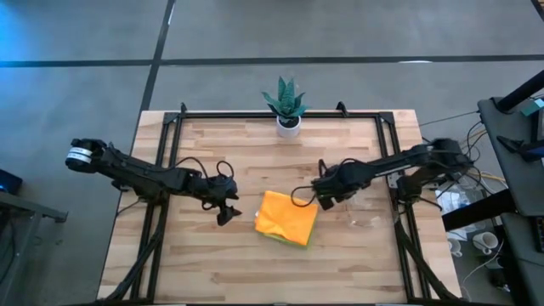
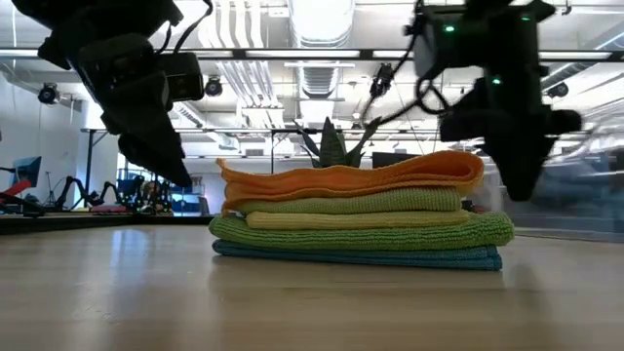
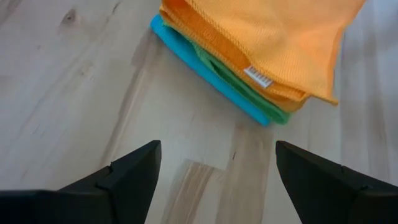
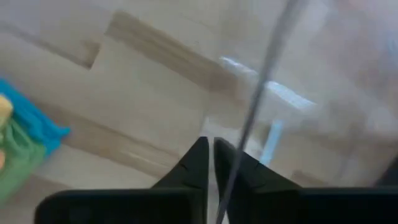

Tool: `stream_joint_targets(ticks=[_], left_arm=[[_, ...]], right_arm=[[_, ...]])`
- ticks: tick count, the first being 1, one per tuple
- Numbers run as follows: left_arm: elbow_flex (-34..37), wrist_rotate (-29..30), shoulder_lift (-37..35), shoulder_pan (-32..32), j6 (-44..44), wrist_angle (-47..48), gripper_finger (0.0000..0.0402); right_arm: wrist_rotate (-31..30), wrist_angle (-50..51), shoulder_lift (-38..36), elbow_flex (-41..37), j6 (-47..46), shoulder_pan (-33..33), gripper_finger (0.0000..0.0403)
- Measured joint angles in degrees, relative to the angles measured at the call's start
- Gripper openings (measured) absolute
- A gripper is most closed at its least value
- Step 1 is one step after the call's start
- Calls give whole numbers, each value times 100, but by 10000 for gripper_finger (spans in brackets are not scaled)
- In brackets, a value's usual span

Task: Fold microfiber towels
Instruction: Move the bin to the top of the table

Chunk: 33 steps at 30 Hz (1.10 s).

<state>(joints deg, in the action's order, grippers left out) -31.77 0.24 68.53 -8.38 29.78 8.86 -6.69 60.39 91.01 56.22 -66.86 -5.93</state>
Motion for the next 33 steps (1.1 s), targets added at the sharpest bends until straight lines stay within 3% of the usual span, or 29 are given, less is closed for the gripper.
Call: stream_joint_targets(ticks=[8, 13, 16, 21, 26, 33], left_arm=[[-5, -62, -209, 0, -15, 201, 300], [-13, -62, -714, 0, 130, 556, 300], [-13, -36, -1069, 0, 140, 602, 300], [-13, 17, -1423, 0, 288, 622, 300], [-11, -21, -1556, -11, 433, 752, 300], [20, -13, -1376, -97, 910, 831, 300]], right_arm=[[-207, 1041, 1133, 1903, 3245, 33, 10], [-965, 1058, 1683, 3127, 5371, 72, 9], [-1404, 827, 2076, 3693, 6189, 171, 9], [-1401, 454, 2973, 4574, 7221, 415, 9], [-1293, 465, 3896, 5531, 7462, 492, 9], [-219, 596, 4212, 6282, 6701, 494, 25]])
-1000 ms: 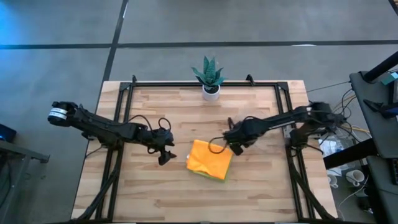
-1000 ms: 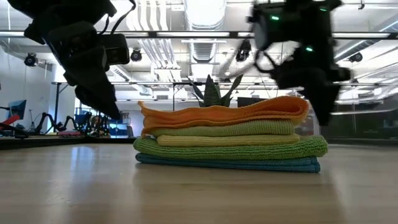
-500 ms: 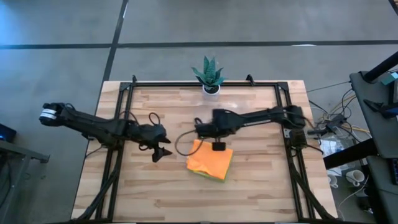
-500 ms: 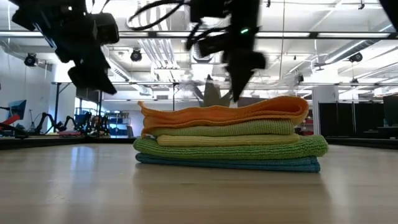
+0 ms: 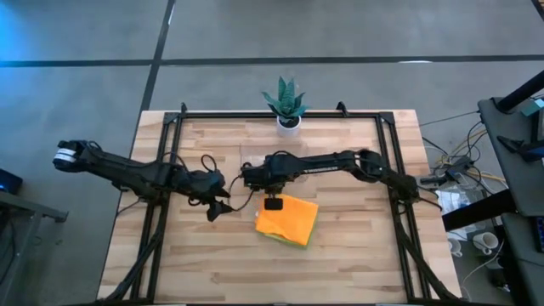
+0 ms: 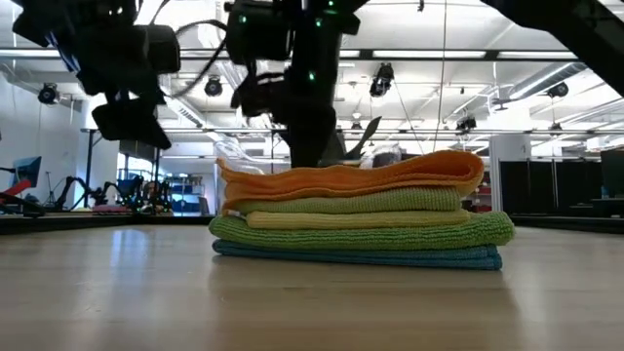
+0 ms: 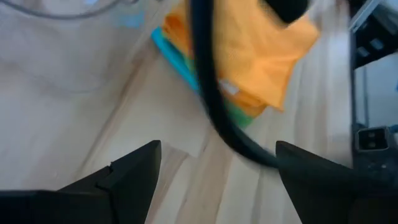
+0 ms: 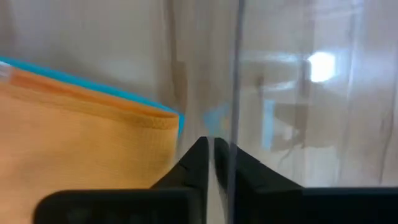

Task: Fold microfiber towels
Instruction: Move the bin to the top of the table, then put the towels into the transparent bin

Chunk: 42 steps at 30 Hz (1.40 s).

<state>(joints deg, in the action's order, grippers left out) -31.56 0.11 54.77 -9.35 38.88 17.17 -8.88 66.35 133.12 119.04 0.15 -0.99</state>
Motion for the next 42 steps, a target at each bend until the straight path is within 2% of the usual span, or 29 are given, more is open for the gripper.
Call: stream_joint_targets(ticks=[4, 9, 14, 17, 23, 28, 31, 34, 38, 42], left_arm=[[-16, 19, 143, -215, 47, 22, 299], [-45, 330, 183, -807, 709, -65, 299], [-25, 1110, 401, -1625, 1209, -628, 299], [-23, 1255, 801, -1881, 1293, -1338, 299], [15, 1695, 1984, -1767, 1814, -2318, 299], [115, 1377, 3068, -1582, 2517, -3914, 299], [122, 1060, 3563, -1435, 2799, -4402, 299], [124, 1068, 3864, -1244, 2848, -4415, 299], [116, 948, 4046, -978, 2985, -4642, 299], [125, 984, 4053, -769, 2937, -4978, 299]], right_arm=[[30, 325, -210, 163, -506, -11, 71], [-91, 963, -798, -45, -1371, -268, 140], [-1059, 916, -1782, -769, -2929, -1187, 176], [-1518, 825, -2350, -1395, -4283, -1893, 183], [-1810, 335, -2965, -2825, -7606, -3135, 193], [-1814, -486, -2913, -3776, -10231, -3764, 206], [-1809, -1014, -2864, -4157, -10797, -3979, 222], [-1980, -1230, -2862, -4431, -11288, -4098, 241], [-2274, -1526, -2852, -4714, -12026, -4167, 258], [-2274, -2443, -2840, -5088, -12440, -4201, 266]])
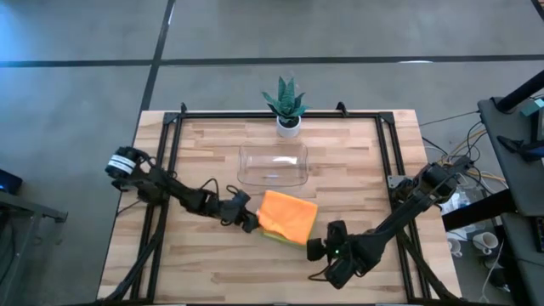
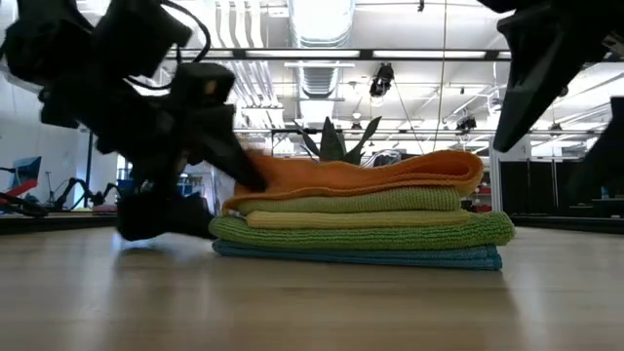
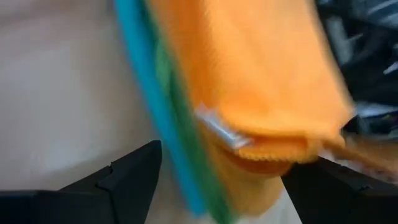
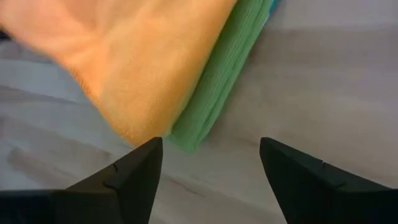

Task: Fold microfiber towels
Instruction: Put the towels into the transparent bin

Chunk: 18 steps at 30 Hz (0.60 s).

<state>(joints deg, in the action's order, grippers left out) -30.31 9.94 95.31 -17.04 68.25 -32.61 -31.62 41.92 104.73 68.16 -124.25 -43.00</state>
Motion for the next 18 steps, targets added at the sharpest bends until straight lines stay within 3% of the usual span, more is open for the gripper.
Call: stream_joint_targets(ticks=[2, 6, 8, 16, 18], left_arm=[[2, -11, -57, 17, -3, -210, 299], [-2, -716, -118, -186, 23, -319, 299], [-2, -778, -183, -395, 76, -332, 299], [76, 230, -527, -429, 23, -256, 299], [131, 260, -522, -319, 44, -196, 299]], right_arm=[[-2, -363, 0, -183, -157, -15, 267], [-211, -653, -2, -375, -462, -131, 267], [-256, -648, -22, -437, -579, -195, 267], [-496, -1053, -32, -715, -1130, -145, 267], [-513, -1304, -28, -790, -1128, -65, 268]])
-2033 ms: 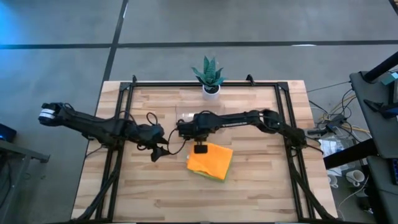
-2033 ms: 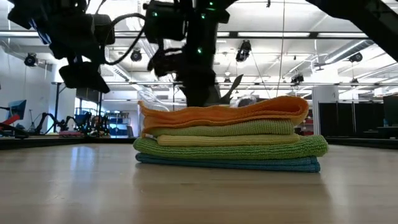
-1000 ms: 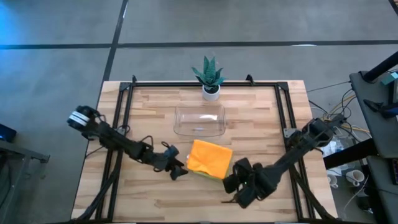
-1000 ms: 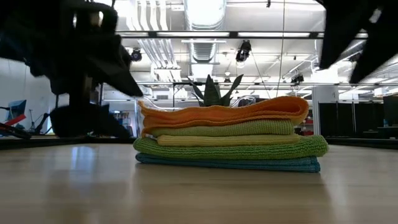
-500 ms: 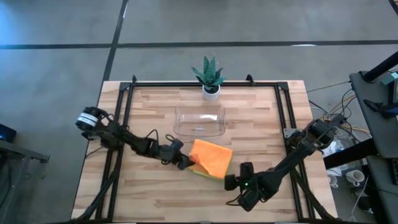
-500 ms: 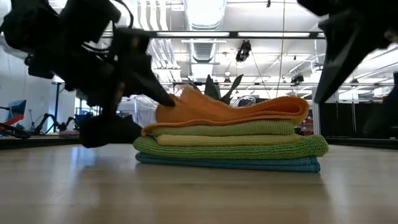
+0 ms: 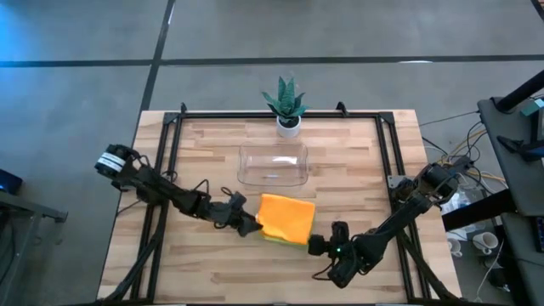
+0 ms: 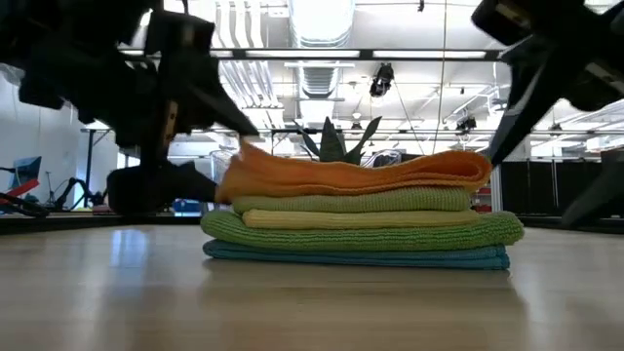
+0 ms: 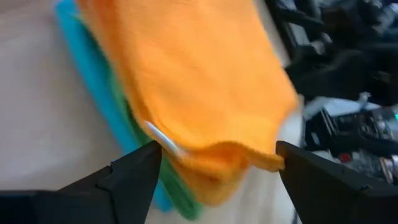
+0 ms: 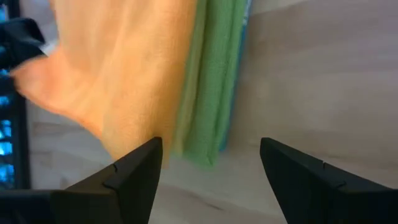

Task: Fold microfiber towels
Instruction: Put the towels into the transparent bin

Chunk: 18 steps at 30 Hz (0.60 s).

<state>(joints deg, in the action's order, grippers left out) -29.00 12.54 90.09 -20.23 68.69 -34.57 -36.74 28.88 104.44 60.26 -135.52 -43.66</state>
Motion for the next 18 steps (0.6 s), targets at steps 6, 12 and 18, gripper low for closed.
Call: stream_joint_targets(ticks=[6, 12, 18], left_arm=[[78, -300, 300, 151, 451, 132, 300], [63, -223, 484, 155, 614, -6, 300], [-43, -311, 582, 164, 524, -508, 299]], right_arm=[[-79, -259, -2, -256, -17, 247, 267], [-80, -634, -7, -513, 5, 475, 267], [-54, -834, -72, -649, 84, 449, 267]])
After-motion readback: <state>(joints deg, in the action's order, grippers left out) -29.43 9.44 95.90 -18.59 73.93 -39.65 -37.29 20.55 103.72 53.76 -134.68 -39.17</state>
